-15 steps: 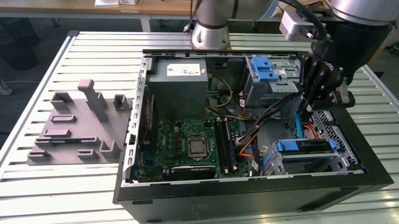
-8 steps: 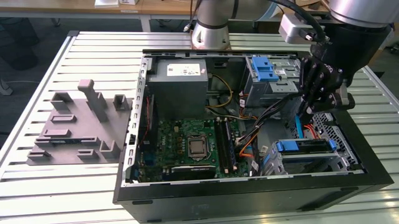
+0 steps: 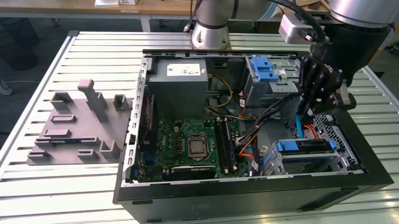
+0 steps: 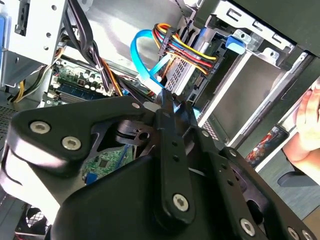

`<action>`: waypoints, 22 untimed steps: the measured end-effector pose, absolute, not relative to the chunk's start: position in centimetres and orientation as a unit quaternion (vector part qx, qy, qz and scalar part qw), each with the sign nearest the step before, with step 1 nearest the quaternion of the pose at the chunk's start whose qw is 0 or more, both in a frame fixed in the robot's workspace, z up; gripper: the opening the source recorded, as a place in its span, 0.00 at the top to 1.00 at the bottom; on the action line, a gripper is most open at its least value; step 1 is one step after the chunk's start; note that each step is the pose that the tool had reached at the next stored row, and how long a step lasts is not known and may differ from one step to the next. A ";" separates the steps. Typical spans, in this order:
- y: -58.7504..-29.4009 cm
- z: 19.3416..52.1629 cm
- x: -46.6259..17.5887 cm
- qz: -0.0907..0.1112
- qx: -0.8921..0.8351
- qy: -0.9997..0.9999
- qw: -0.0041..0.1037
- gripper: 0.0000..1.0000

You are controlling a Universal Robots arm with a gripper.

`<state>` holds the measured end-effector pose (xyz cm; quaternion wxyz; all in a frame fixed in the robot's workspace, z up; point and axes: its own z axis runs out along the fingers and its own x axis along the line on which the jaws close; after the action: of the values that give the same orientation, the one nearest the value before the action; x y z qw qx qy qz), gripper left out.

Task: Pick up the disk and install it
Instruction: 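Insert the second disk wire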

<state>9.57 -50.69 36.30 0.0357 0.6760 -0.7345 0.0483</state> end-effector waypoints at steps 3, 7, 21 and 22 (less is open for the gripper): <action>-50.7 36.3 9.6 0.049 0.676 -0.734 0.036 0.75; -50.7 36.3 9.6 0.049 0.676 -0.734 0.037 0.82; -52.9 35.6 10.3 0.025 0.677 -0.735 0.031 0.84; -53.1 35.5 10.3 0.023 0.677 -0.735 0.031 0.84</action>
<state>10.35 -53.14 35.52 0.0311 0.6771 -0.7349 0.0233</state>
